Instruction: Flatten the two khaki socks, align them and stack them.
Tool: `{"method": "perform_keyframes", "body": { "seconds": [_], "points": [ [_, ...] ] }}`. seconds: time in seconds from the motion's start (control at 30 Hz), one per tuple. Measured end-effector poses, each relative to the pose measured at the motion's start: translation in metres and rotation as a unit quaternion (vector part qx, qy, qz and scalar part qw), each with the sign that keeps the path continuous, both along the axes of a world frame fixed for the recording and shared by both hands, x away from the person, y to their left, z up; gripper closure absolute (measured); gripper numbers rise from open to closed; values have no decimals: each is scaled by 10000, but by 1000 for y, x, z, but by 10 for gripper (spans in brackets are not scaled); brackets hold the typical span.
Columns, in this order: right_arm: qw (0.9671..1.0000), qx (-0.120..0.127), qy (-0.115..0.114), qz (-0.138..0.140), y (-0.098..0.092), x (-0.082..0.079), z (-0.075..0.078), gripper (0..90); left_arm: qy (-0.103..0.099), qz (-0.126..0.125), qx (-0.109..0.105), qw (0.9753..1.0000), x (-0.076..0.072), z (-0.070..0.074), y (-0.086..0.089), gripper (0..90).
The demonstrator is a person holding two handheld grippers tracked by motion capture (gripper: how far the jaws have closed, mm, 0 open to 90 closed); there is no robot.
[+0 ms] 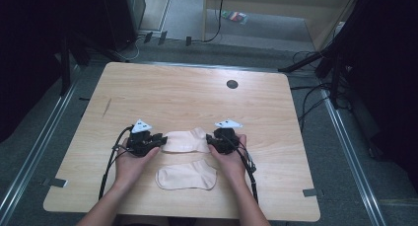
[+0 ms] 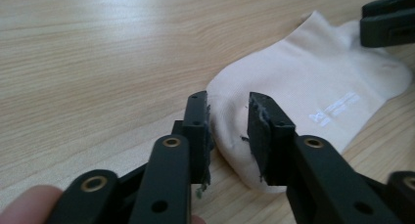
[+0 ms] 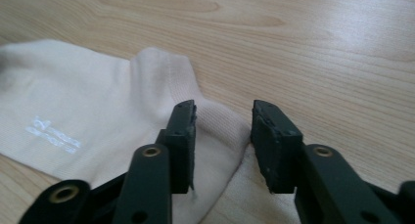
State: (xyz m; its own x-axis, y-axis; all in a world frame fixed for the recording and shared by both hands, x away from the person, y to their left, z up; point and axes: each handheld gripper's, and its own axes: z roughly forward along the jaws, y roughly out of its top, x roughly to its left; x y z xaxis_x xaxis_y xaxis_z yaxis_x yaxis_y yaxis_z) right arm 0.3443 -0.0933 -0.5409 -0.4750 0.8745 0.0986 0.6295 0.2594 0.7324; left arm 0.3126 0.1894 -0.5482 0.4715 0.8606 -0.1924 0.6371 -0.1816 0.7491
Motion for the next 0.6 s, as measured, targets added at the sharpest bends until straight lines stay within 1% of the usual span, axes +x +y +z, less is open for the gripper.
{"method": "perform_keyframes", "body": {
  "seconds": [0.07,0.1,0.13,0.17,0.2,0.27,0.3,0.37,0.47,0.53,0.57,0.6],
  "points": [
    [9998,-166,-54,31,1,-1,-2,689,-40,-28,148,9999,-1,-1,-2,769],
    [9997,-213,-113,46,1,-3,-3,729,-73,-23,188,9998,-2,-1,-3,804],
    [9997,-211,-133,61,1,-3,-3,764,-97,-52,270,9996,-3,0,-4,833],
    [9997,-199,-131,87,1,-4,-3,822,-136,-94,304,9994,-3,0,-6,873],
    [9996,-202,-122,132,1,-4,-3,847,-158,-120,330,9993,-4,0,-7,885],
    [9994,-292,-128,127,2,-5,-2,865,-205,-280,409,9986,-6,2,-9,895],
    [9994,-294,-148,123,1,-5,-1,868,-229,-317,405,9984,-7,3,-10,896],
    [9997,-201,-128,77,-1,-6,3,869,-268,-351,357,9984,-10,8,-9,898],
    [9999,-25,-145,23,-6,-10,13,870,-332,-368,234,9985,-15,16,-8,898],
    [9999,51,-153,9,-7,-13,20,870,-348,-355,125,9987,-19,22,-6,898],
    [9998,69,-172,19,-8,-16,24,869,-361,-393,85,9985,-22,25,-5,898],
    [9998,82,-180,23,-9,-20,28,869,-417,-396,69,9983,-26,28,-5,898]
  ]
}}
